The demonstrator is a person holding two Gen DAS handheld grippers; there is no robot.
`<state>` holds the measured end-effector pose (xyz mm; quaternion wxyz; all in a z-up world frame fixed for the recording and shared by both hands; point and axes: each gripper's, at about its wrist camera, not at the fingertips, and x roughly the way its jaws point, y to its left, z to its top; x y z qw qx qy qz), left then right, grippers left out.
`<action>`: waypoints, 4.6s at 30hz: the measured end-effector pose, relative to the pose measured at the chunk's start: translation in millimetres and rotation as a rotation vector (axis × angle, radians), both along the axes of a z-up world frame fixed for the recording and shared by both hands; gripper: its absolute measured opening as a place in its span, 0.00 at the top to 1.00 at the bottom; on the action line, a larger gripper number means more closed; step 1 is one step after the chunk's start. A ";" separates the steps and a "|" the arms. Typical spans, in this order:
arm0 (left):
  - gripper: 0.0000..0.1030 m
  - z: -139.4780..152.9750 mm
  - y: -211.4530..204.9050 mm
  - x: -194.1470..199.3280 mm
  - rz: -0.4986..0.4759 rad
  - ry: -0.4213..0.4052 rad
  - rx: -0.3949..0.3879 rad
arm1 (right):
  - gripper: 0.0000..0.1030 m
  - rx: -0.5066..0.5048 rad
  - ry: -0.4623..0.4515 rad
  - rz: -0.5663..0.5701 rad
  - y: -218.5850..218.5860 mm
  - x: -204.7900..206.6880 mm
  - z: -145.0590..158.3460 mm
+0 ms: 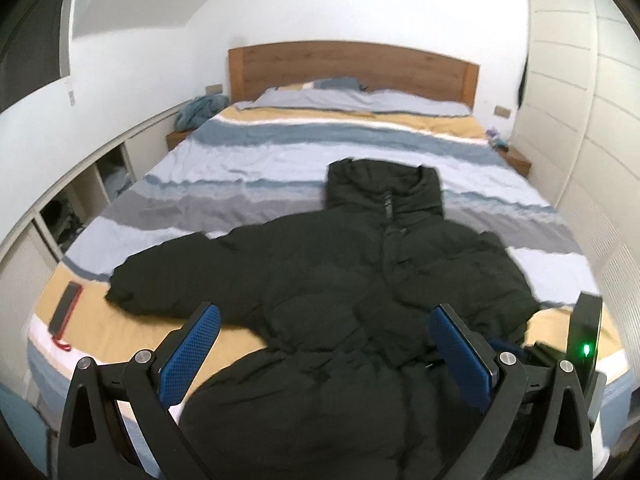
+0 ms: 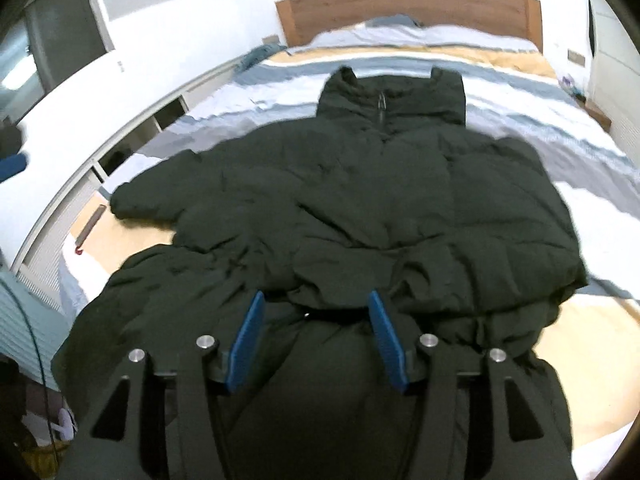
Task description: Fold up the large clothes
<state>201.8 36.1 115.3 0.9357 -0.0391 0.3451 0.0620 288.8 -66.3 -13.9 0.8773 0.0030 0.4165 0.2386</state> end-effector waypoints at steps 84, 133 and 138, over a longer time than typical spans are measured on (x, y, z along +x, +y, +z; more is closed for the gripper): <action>0.01 -64.2 28.1 -42.4 0.071 -0.046 -0.059 | 0.48 0.017 0.037 -0.445 -93.1 -93.2 51.7; 0.87 -253.9 421.3 48.3 0.591 -0.063 -1.099 | 0.48 -0.085 0.174 -0.493 -90.8 -44.3 -2.0; 0.92 -229.9 410.0 43.2 0.562 -0.105 -1.051 | 0.48 -0.074 0.161 -0.482 -92.7 -47.7 2.5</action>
